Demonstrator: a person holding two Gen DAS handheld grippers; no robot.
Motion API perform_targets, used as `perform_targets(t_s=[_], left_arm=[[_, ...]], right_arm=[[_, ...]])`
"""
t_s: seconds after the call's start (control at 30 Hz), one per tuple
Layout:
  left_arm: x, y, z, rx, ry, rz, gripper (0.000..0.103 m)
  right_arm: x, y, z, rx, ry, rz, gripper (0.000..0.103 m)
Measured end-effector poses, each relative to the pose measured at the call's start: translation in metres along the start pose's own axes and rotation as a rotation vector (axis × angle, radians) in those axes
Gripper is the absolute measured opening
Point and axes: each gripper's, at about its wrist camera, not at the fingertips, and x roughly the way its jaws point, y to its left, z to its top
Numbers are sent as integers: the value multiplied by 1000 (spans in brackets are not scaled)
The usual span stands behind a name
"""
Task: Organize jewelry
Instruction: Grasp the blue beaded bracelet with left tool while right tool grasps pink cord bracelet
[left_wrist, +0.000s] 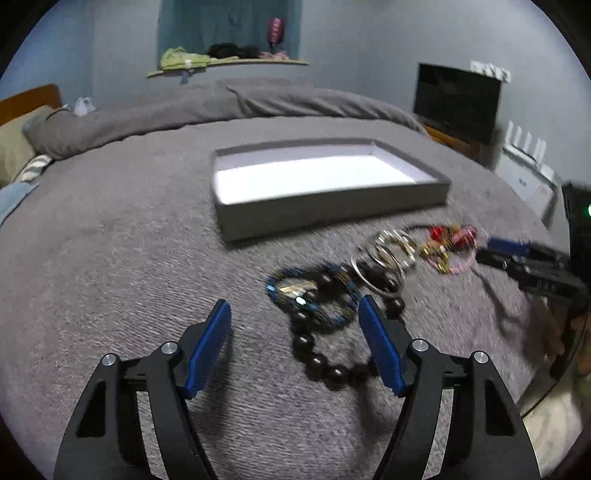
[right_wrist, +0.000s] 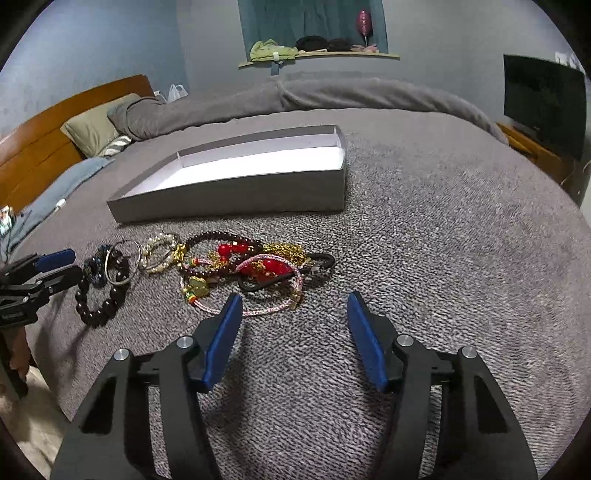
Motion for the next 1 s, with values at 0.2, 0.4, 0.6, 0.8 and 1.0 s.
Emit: perform_targets(t_s=[0.2,0.4,0.6,0.8,1.0], left_arm=[[6,9,13,-46,-14,11,51],[31,7,17,-5,76,-9,32],[45,13,17,4,132,-51,31],[42,8,15,50,130,-73,8],[25,6,17,56,44,-68,8]], right_arm=[[3,3,2,-16,-10,-7,58],[8,4,3,-21,4,9,58],[12,4,4,-11,18,18,58],[12,5,5,-11,16,13,57],[14,5,5,-13,25,-2,50]])
